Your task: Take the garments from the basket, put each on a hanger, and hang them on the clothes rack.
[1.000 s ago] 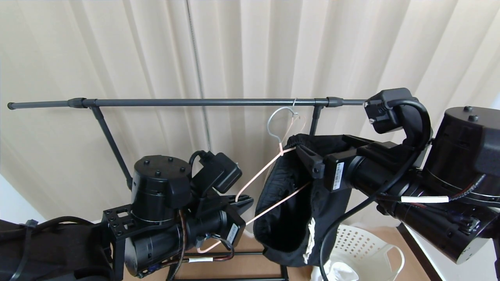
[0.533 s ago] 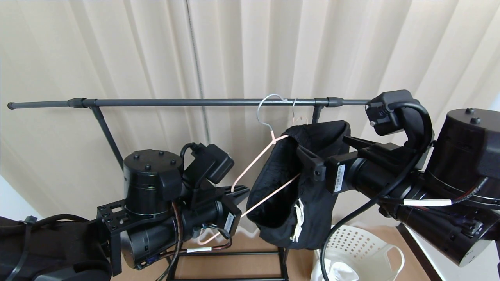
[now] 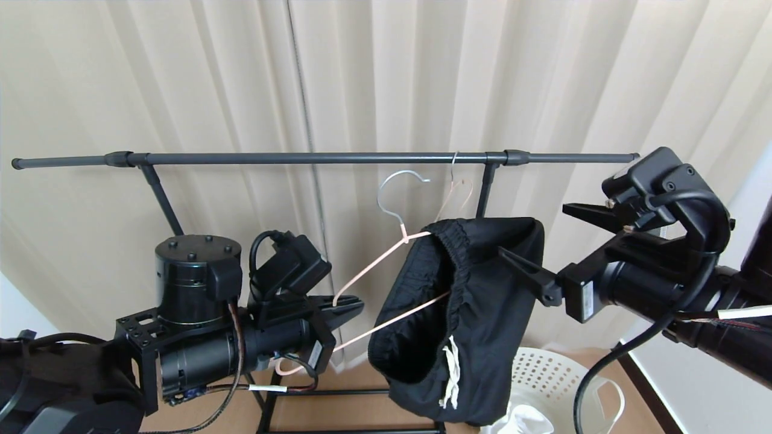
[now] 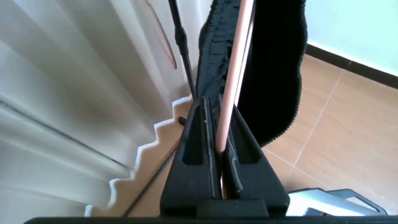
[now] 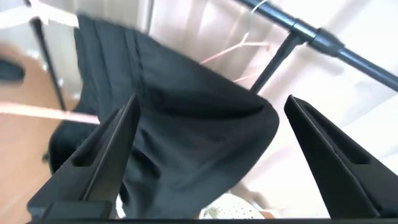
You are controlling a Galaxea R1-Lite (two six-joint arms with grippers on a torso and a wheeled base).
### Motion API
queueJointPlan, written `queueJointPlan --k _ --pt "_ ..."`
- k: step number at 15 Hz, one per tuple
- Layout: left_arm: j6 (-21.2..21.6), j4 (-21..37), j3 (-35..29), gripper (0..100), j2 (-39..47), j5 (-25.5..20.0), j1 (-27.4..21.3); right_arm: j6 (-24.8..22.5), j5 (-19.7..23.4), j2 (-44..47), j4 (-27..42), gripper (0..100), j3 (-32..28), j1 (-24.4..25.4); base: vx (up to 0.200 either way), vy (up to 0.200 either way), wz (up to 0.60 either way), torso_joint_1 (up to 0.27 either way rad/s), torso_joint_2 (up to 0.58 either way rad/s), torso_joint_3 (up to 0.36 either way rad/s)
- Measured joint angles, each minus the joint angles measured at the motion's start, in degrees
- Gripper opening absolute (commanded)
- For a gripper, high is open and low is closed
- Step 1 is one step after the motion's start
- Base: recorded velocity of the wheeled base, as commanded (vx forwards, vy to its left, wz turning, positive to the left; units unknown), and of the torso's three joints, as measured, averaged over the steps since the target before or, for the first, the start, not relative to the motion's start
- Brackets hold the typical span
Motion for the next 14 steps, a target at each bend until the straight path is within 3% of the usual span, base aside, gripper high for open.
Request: queueJointPlan --k 3,5,7,11,14 --pt "3.28 0.04 0.59 0 0.01 -4.8 2.76 -2.41 9.03 -3.27 10.65 100 -2.72 -4.41 0.0 0.0 0.0 0.0 0.0 0.0" --pt "8.37 0.04 1.54 0 0.09 -9.52 4.83 -5.83 17.58 -4.78 25.32 100 -8.33 -8.02 0.0 0.0 0.0 0.0 0.0 0.0" --pt "10.26 0.17 2.36 0 0.2 -10.78 5.35 -10.15 25.6 -5.24 35.68 100 -14.36 -11.85 0.0 0.0 0.0 0.0 0.0 0.0" --pt "11.34 0.12 2.49 0 0.48 -13.15 4.08 -16.1 32.15 -3.17 40.45 100 -18.74 -13.73 0.0 0.0 0.0 0.0 0.0 0.0" --pt "12.2 0.15 2.38 0 0.63 -13.26 1.83 -22.06 36.72 -1.24 49.08 100 -22.21 -14.06 0.0 0.0 0.0 0.0 0.0 0.0"
